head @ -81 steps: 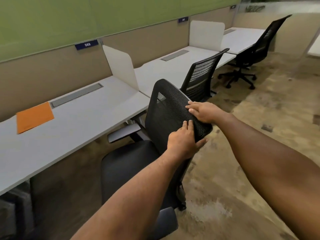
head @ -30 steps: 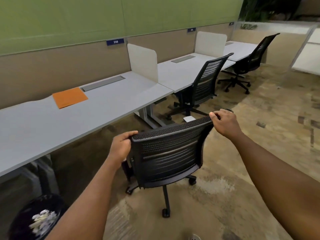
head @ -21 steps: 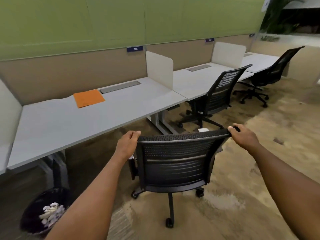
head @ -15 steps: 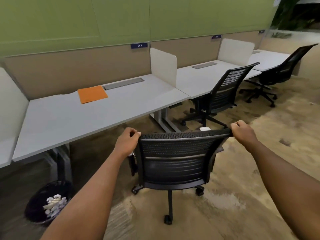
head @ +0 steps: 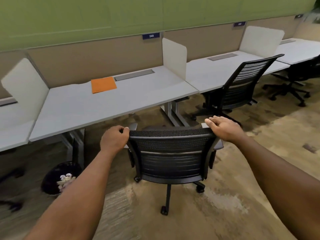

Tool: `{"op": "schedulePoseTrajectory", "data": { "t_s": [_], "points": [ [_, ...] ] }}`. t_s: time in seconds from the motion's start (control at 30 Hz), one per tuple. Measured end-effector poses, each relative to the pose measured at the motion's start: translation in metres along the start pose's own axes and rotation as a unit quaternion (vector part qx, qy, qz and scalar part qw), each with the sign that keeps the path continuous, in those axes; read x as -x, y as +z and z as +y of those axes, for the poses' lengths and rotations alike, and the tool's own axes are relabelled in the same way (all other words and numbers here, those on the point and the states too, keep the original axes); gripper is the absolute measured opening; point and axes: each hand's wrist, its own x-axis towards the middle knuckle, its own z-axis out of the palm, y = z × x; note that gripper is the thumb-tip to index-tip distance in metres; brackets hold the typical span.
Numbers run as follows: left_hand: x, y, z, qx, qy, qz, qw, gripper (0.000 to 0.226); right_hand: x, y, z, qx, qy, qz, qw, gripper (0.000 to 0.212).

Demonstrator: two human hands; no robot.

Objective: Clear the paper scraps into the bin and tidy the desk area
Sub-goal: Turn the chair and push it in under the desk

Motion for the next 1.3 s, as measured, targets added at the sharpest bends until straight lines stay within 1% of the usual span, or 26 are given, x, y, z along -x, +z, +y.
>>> {"op": "schedulePoseTrajectory", "data": {
  "t_s": [0.1,0.23,0.37,0.5,0.57,0.7,0.77,0.83,0.93,1.0,1.07,1.13,1.3],
  "points": [
    [0.022,0.003,0.0,-0.011,-0.019,0.013,1.0,0.041,0.007,0.004,0.007,0.003,0.004,0.01,1.0,0.076],
    [0.039,-0.002,0.002,-0.041,-0.029,-0.016,0.999,0.056,0.007,0.001,0.01,0.002,-0.02,0.019,1.0,0.076],
    [0.053,-0.015,0.017,-0.088,-0.038,0.004,0.995,0.071,0.002,-0.007,0.008,0.007,-0.037,0.012,0.999,0.079],
    [0.072,-0.021,0.024,-0.141,-0.052,0.013,0.989,0.071,-0.001,-0.008,0.004,0.0,-0.052,0.008,0.999,0.083],
    [0.083,-0.02,0.024,-0.149,-0.058,0.034,0.987,0.071,-0.004,-0.007,0.005,-0.004,-0.061,0.01,0.998,0.086],
    [0.1,-0.014,0.032,-0.165,-0.084,0.122,0.975,0.07,-0.009,-0.003,0.011,-0.011,-0.073,0.024,0.997,0.094],
    [0.1,-0.013,0.042,-0.168,-0.082,0.14,0.972,0.071,-0.015,-0.004,0.01,0.006,-0.072,0.038,0.997,0.098],
    [0.094,-0.014,0.049,-0.149,-0.096,0.125,0.976,0.073,-0.024,-0.005,0.007,0.05,-0.096,0.035,0.994,0.099],
    [0.083,-0.015,0.044,-0.12,-0.167,0.067,0.976,0.088,-0.04,-0.002,0.004,0.091,-0.18,0.043,0.979,0.096],
    [0.082,-0.015,0.037,-0.122,-0.189,0.07,0.972,0.095,-0.047,0.001,-0.001,0.089,-0.198,0.058,0.974,0.093],
    [0.082,-0.017,0.031,-0.131,-0.172,0.095,0.972,0.096,-0.054,0.004,-0.009,0.089,-0.209,0.066,0.972,0.093],
    [0.079,-0.019,0.024,-0.137,-0.15,0.104,0.974,0.095,-0.06,0.006,-0.019,0.079,-0.223,0.073,0.969,0.095],
    [0.054,-0.024,-0.003,-0.149,-0.146,0.128,0.97,0.092,-0.082,0.013,-0.049,0.055,-0.243,0.075,0.966,0.093]
  ]
}}
